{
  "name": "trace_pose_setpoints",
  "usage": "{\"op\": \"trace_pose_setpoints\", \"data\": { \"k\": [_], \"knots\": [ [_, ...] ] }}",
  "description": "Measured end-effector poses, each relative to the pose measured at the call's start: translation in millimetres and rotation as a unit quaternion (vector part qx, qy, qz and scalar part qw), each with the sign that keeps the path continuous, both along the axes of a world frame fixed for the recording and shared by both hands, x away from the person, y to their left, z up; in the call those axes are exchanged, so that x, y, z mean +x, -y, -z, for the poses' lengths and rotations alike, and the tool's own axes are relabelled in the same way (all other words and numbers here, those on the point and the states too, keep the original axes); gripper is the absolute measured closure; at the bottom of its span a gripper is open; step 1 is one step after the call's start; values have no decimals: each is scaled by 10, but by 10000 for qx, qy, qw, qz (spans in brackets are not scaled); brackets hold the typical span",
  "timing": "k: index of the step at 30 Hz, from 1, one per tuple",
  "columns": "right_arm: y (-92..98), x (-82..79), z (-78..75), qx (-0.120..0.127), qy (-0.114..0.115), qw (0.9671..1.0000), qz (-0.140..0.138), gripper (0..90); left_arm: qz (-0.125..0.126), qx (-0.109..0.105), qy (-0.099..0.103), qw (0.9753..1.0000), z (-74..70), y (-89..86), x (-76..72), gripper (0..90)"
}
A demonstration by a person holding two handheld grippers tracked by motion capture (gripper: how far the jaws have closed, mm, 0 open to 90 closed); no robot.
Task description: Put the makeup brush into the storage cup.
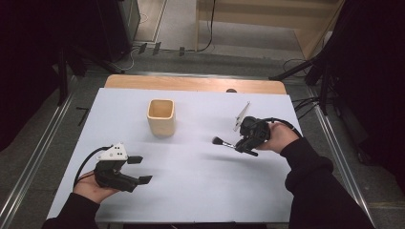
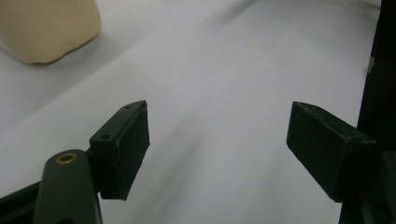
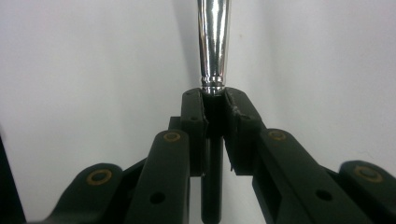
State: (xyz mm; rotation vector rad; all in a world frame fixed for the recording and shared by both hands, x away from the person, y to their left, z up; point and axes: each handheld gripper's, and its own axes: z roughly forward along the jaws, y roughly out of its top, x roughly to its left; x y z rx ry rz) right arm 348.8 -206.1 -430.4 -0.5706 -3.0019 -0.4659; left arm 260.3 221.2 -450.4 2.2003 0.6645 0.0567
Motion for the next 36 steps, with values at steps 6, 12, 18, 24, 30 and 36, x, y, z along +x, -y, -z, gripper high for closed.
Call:
{"op": "trace_pose_setpoints", "data": {
  "k": [6, 12, 18, 24, 30, 36],
  "knots": [
    [-14, -94, -42, 221, 23, 9995, 209, 801, -5, -13, -7, 10000, -2, -1, 0, 219],
    [1, -168, -56, 502, -15, 9971, 565, 802, -45, -39, 10, 10000, -10, -10, 6, 219],
    [69, -236, -35, 911, -122, 9890, 1161, 802, -68, -61, -17, 10000, -15, -7, 7, 219],
    [86, -344, 35, 1203, -182, 9798, 1585, 802, -98, -112, -182, 9997, -21, -6, 18, 221],
    [72, -438, 77, 1488, -258, 9704, 1883, 802, -178, -173, -279, 9993, -41, 1, 25, 220],
    [64, -496, 99, 1736, -225, 9642, 1992, 802, -212, -348, -328, 9986, -64, -11, 33, 213]
  ]
}}
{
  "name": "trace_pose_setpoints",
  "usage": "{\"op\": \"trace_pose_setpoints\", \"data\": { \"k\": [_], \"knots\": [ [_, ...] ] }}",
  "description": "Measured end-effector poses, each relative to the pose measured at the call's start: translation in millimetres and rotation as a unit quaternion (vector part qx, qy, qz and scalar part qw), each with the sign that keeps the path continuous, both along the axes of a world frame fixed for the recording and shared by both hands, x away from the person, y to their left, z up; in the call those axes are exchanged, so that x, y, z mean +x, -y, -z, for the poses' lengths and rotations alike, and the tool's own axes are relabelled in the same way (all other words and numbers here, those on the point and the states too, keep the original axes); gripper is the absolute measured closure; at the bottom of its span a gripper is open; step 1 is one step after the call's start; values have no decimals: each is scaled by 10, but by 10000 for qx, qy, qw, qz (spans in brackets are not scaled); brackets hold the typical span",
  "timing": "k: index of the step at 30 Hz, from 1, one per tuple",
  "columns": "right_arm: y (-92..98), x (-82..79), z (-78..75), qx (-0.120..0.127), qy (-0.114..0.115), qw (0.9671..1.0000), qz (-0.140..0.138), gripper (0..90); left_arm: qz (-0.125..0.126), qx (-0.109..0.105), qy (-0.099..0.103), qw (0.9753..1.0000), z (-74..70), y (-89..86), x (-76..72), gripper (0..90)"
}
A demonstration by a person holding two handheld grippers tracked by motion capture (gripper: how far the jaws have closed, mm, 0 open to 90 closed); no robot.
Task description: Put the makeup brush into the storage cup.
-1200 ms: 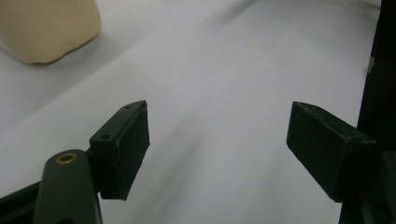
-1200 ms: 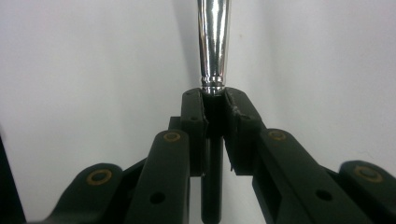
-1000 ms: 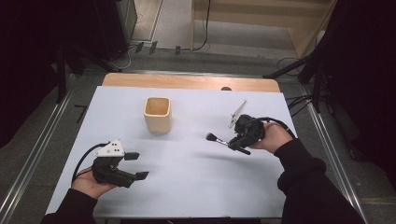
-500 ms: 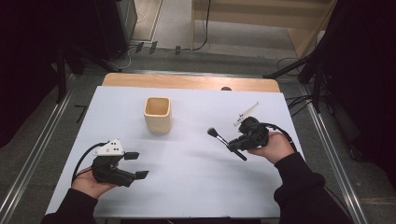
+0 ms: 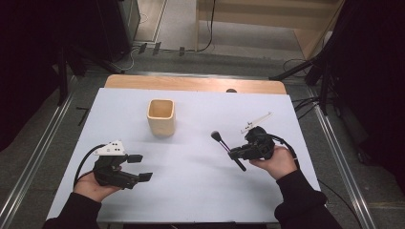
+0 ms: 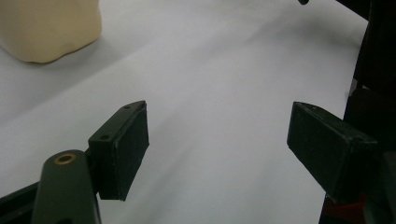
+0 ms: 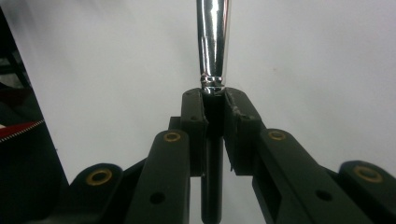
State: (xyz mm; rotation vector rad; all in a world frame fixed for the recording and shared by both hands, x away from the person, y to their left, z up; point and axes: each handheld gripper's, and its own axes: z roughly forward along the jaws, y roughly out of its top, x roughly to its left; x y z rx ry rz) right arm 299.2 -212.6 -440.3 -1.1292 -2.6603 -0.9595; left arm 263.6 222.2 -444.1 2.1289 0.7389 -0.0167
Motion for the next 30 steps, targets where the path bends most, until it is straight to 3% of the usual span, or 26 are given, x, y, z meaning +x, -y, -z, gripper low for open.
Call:
{"op": "trace_pose_setpoints", "data": {
  "k": [2, 5, 13, 15, 22, 30],
  "knots": [
    [-4, -27, 20, 158, 26, 9998, 69, 802, -46, -81, -134, 9999, -7, -5, 14, 205],
    [-9, -62, 32, 318, 121, 9992, 213, 802, -90, -143, -179, 9997, -24, -5, 24, 203],
    [-25, -128, 80, 604, 272, 9971, 374, 802, -16, -126, -138, 9998, -38, 60, 53, 204],
    [-14, -131, 88, 821, 238, 9954, 443, 802, -49, -106, -161, 9998, -29, 75, 65, 211],
    [-35, -113, 143, 904, 123, 9948, 454, 802, -79, -101, -143, 9998, -13, 111, 94, 213],
    [-134, -118, 128, 1051, 173, 9936, 375, 802, -54, -91, -147, 9998, -13, 210, 125, 213]
  ]
}}
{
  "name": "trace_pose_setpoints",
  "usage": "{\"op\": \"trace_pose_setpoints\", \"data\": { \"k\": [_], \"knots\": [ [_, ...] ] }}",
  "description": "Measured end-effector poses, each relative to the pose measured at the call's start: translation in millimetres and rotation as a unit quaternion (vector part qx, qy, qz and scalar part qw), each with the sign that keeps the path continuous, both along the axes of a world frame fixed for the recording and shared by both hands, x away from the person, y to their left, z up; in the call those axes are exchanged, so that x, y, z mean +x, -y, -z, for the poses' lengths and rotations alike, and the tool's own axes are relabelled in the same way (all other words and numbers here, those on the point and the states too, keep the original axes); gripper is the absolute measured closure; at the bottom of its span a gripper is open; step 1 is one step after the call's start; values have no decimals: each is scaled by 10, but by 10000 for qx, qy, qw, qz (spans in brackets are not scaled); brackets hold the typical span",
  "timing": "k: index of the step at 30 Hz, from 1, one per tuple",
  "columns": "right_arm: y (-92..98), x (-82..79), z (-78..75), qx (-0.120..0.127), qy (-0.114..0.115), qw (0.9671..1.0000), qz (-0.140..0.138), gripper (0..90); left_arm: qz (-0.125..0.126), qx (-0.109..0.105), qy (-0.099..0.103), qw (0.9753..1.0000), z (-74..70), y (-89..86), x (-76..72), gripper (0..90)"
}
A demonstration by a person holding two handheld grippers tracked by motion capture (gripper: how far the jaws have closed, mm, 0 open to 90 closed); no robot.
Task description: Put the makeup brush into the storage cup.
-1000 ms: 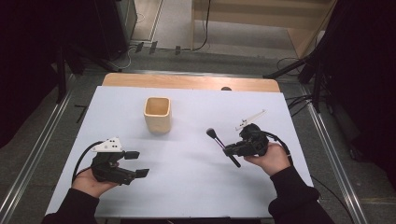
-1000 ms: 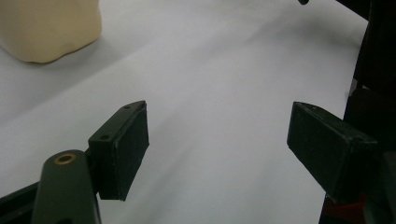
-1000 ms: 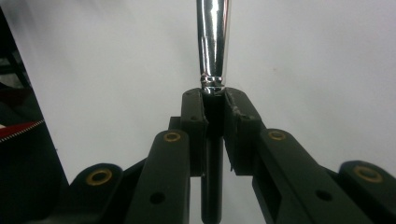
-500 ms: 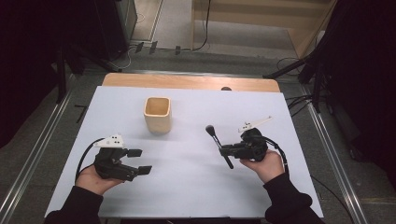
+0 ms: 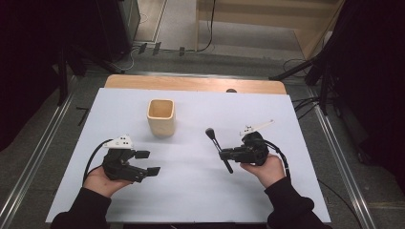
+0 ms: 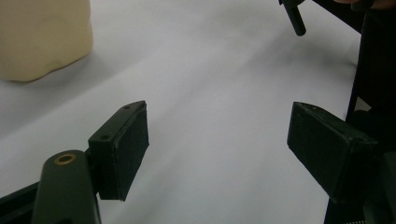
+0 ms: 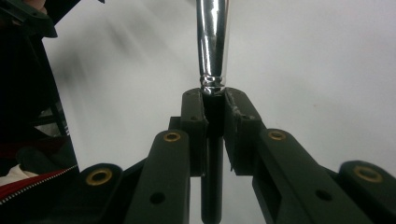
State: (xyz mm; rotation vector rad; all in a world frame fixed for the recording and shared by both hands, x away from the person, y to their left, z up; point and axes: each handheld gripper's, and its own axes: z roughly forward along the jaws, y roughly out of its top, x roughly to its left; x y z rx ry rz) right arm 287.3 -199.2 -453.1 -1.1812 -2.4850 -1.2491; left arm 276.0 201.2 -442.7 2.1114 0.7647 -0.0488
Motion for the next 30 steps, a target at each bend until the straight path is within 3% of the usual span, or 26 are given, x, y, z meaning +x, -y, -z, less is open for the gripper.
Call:
{"op": "trace_pose_setpoints", "data": {
  "k": [30],
  "knots": [
    [-271, -45, -49, 158, 210, 9996, -79, 802, 131, -262, -31, 9996, -125, 432, 76, 228]
  ]
}}
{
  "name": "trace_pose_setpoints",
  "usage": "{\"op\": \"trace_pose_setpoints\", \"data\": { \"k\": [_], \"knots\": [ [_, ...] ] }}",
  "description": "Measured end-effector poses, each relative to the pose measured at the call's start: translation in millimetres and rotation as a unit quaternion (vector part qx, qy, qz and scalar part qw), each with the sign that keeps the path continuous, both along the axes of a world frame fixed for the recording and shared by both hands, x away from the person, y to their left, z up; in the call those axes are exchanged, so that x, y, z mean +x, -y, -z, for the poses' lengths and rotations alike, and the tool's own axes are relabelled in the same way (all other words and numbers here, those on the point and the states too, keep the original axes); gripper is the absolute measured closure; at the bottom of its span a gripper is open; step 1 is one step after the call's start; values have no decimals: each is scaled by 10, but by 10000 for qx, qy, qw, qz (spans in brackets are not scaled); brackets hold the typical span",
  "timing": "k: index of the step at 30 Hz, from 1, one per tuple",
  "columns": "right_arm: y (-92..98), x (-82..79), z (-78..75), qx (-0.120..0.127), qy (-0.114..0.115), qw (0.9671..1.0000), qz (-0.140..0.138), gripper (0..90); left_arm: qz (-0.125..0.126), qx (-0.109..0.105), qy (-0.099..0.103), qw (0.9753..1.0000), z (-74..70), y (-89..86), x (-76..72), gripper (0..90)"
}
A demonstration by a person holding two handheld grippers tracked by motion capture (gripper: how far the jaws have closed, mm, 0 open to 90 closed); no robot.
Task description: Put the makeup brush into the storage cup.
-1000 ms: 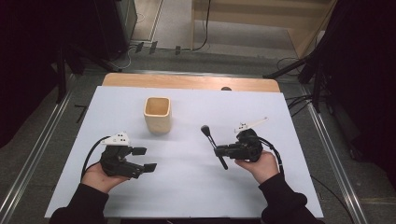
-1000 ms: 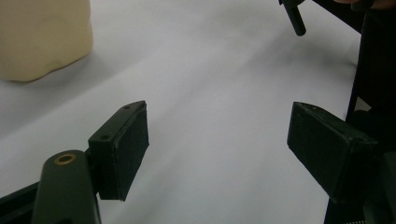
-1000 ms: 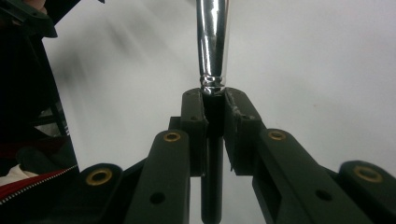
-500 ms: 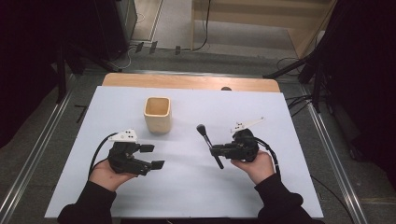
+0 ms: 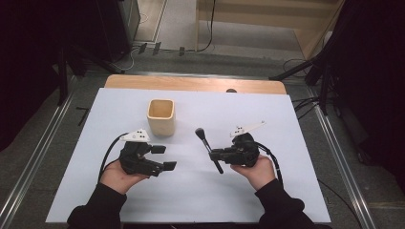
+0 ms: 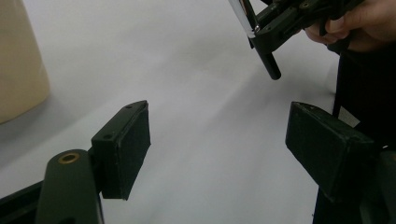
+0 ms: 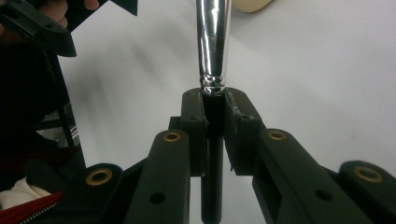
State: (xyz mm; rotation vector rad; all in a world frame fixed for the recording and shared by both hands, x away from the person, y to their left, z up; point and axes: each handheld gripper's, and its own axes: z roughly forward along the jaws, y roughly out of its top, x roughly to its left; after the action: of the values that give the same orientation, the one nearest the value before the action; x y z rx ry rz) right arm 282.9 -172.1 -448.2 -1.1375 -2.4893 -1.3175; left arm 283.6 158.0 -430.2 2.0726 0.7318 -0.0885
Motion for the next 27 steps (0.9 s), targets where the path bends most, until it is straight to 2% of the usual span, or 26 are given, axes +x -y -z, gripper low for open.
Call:
{"op": "trace_pose_setpoints", "data": {
  "k": [7, 17, 24, 27],
  "knots": [
    [-61, -9, -10, 69, 100, 9999, -4, 802, -50, -104, -27, 9999, -15, 68, 27, 229],
    [-163, -39, -1, 169, 163, 9997, -26, 802, -125, -209, 44, 9997, -26, 161, 37, 237],
    [-247, -74, 4, 286, 300, 9991, -17, 802, -237, -432, -123, 9987, -30, 260, 41, 243],
    [-266, -79, 10, 297, 330, 9990, -23, 802, -265, -456, -102, 9986, -35, 276, 39, 244]
  ]
}}
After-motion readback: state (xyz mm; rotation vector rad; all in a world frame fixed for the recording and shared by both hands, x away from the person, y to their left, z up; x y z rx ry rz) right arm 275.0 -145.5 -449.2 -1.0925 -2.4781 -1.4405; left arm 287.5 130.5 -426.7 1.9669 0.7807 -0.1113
